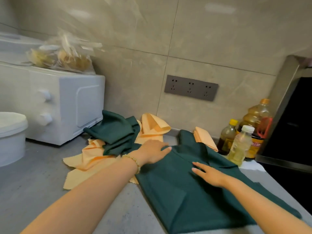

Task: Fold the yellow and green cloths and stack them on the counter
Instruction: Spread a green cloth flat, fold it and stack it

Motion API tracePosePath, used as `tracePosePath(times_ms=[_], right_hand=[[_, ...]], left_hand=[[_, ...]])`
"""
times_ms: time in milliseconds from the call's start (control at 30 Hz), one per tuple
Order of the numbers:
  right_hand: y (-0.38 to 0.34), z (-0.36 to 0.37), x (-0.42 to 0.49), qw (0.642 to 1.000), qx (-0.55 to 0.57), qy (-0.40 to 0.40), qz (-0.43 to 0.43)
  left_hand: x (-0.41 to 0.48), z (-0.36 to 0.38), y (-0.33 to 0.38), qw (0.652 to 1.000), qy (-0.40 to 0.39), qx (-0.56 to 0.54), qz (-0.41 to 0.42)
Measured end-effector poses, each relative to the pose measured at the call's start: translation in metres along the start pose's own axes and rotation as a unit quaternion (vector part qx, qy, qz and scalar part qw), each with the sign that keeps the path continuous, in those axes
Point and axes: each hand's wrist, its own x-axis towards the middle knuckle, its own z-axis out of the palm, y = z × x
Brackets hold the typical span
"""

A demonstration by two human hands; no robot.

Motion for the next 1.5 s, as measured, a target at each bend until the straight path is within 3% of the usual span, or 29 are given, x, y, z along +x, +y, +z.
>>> tracePosePath(times_ms=[133, 333, 467, 633, 767, 833, 900, 1000, 1100, 1233, 1300, 1500], right_hand=[[0.036, 0.023, -0.051, 0.996, -0.079, 0.034, 0.011], [0.055, 0.027, -0.139, 0.995, -0.077, 0.039, 0.044], [0.052, 0.026, -0.187, 0.992, -0.109, 0.044, 0.048], [0.054, -0.003, -0.170, 0.994, -0.086, 0.068, 0.029], [0.074, -0.010, -0.127, 1.000, -0.015, -0.020, 0.012], [0.098, -0.017, -0.107, 0.995, -0.084, 0.004, 0.054], [0.125, -0.029, -0.096, 0.974, -0.161, 0.050, 0.151], [0.146, -0.043, -0.091, 0.944, -0.190, 0.101, 0.251], [0.120, -0.036, -0.094, 0.964, -0.126, 0.178, 0.151], [0.064, 0.004, -0.119, 0.993, -0.022, 0.116, 0.028], [0.054, 0.026, -0.128, 0.995, -0.024, 0.096, 0.008], [0.051, 0.042, -0.134, 0.988, -0.040, 0.146, -0.001]], left_hand=[[-0.004, 0.033, 0.046, 0.992, -0.119, -0.005, -0.035], [-0.013, 0.061, 0.078, 0.984, -0.145, 0.046, -0.088], [-0.017, 0.074, 0.093, 0.981, -0.161, 0.081, -0.068], [-0.013, 0.074, 0.105, 0.980, -0.169, 0.092, -0.059], [-0.012, 0.077, 0.103, 0.978, -0.177, 0.088, -0.065], [-0.012, 0.078, 0.098, 0.980, -0.169, 0.085, -0.059], [-0.011, 0.078, 0.093, 0.982, -0.162, 0.084, -0.052], [-0.010, 0.076, 0.092, 0.982, -0.150, 0.097, -0.055], [-0.014, 0.071, 0.093, 0.984, -0.134, 0.100, -0.058], [-0.031, 0.055, 0.097, 0.997, -0.069, 0.039, -0.016], [-0.044, 0.044, 0.095, 0.995, -0.091, 0.028, -0.014], [-0.088, 0.008, 0.078, 0.979, -0.187, 0.061, -0.057]])
